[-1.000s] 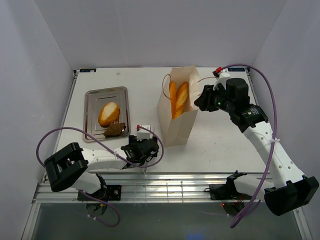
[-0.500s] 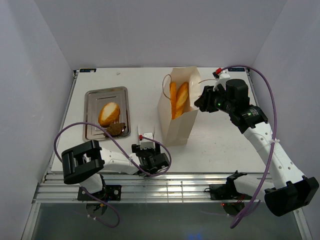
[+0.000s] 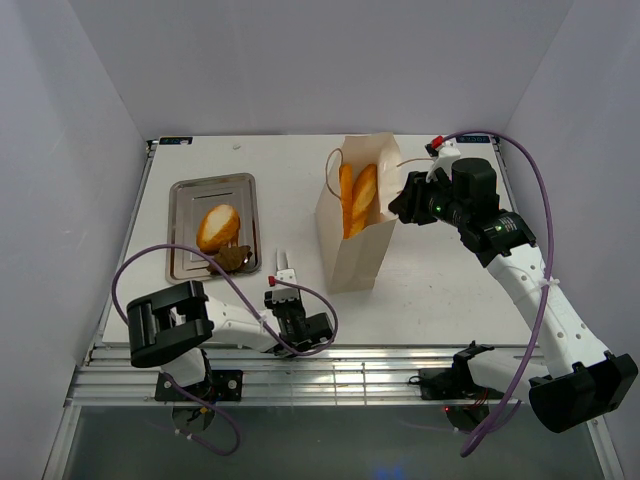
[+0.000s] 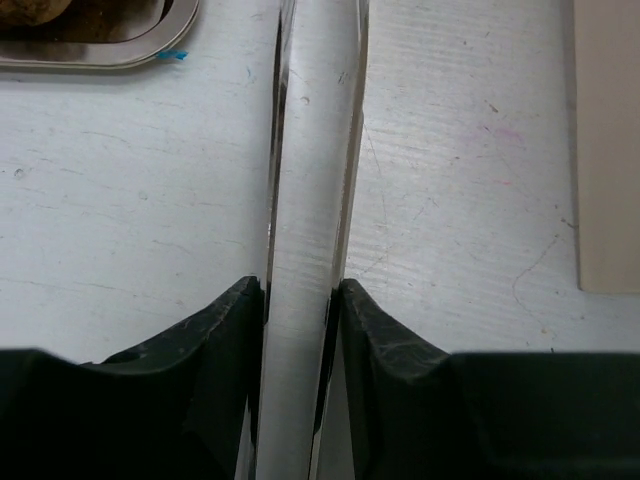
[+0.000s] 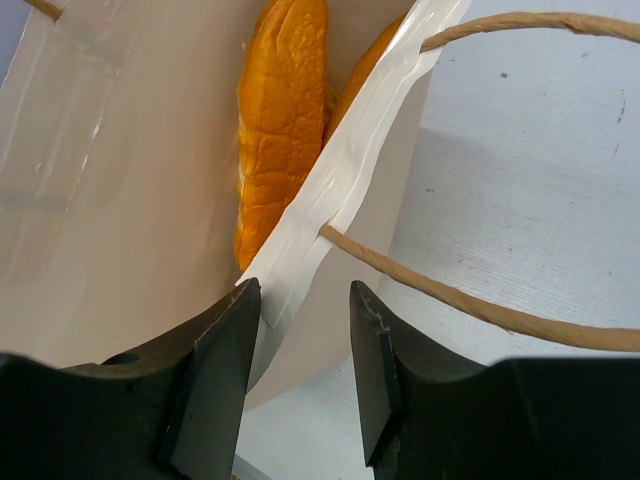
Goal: Place the fake bread into the paper bag
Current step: Place the clamp at the center of the board, then pick up the clamp at the center of the board.
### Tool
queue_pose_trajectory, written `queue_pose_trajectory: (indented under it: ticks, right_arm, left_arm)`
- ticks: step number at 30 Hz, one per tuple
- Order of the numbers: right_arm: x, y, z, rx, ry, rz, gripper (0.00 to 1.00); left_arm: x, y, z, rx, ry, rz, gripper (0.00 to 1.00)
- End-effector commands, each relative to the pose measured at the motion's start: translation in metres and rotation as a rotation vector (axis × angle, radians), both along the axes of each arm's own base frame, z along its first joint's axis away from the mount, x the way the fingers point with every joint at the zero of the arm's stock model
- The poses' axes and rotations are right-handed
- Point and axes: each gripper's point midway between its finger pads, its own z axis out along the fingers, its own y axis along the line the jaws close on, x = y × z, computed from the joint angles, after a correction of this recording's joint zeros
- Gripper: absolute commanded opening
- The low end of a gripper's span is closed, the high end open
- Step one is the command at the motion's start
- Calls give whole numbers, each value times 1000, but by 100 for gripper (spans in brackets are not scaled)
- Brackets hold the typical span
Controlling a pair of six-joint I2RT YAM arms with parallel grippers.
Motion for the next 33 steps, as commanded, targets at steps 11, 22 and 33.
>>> queue_pose_trajectory:
  ticks: [11,22,33]
  right_arm:
    - [-1,-1,-3,-15,3,9,47]
    - [-2,0,-1,-5,2,13,47]
    - [-3,2,-1,2,2,20,47]
  left_arm:
    - [-17,-18,27,-155,186,-166,51]
    - [23,-9,130,-438,91,-268,53]
    - [31,43,193,-598,43,-165,59]
